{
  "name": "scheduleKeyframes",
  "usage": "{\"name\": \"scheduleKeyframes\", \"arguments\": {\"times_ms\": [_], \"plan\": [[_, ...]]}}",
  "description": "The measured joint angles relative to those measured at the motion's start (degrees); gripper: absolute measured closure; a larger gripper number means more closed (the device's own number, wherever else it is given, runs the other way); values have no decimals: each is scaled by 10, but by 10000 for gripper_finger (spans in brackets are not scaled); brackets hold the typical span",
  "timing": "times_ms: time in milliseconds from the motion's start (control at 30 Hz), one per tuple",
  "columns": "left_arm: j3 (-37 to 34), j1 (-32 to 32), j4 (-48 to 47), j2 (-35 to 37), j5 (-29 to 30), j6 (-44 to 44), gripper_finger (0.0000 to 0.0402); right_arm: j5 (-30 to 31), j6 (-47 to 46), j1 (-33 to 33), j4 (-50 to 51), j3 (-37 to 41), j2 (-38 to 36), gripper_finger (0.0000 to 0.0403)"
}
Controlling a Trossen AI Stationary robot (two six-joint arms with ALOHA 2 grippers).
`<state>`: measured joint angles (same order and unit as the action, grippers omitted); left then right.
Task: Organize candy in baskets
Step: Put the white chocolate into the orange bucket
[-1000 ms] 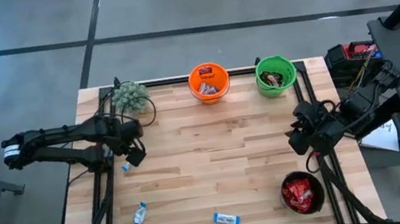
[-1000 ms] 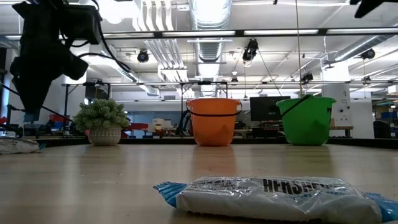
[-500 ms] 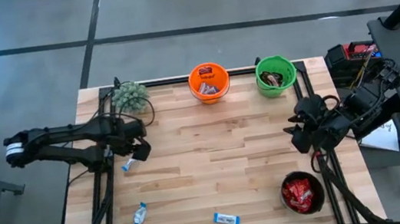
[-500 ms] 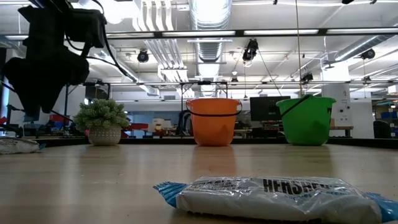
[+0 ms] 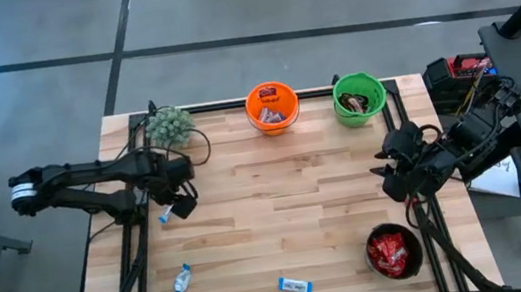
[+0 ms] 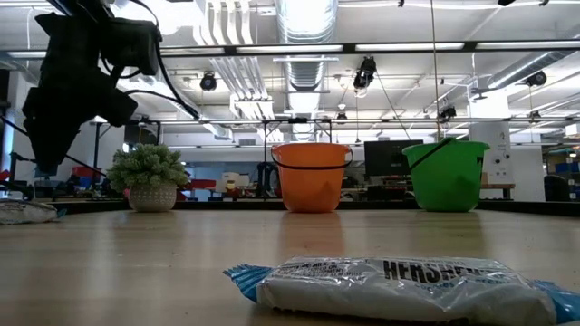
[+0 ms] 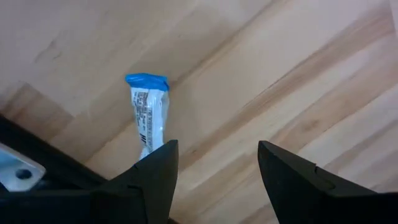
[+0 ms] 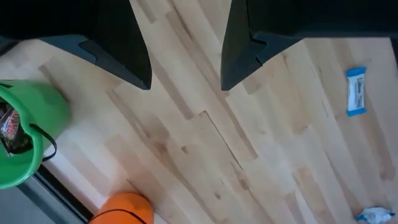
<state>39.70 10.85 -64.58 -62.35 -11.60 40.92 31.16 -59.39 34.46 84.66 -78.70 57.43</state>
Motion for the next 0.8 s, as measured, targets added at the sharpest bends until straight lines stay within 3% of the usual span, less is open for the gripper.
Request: {"name": "scheduleKeyframes", "arguments": {"times_ms": [133,367,800], "plan": [[0,0,-5,-8,10,-47,199,-1,-13,0,0,0,0,220],[-2,0,-29,-33,93,-77,199,0,-57,0,-1,0,0,220],[-47,0,16,-76,64,-63,209,5,-81,0,-23,0,1,220]]}}
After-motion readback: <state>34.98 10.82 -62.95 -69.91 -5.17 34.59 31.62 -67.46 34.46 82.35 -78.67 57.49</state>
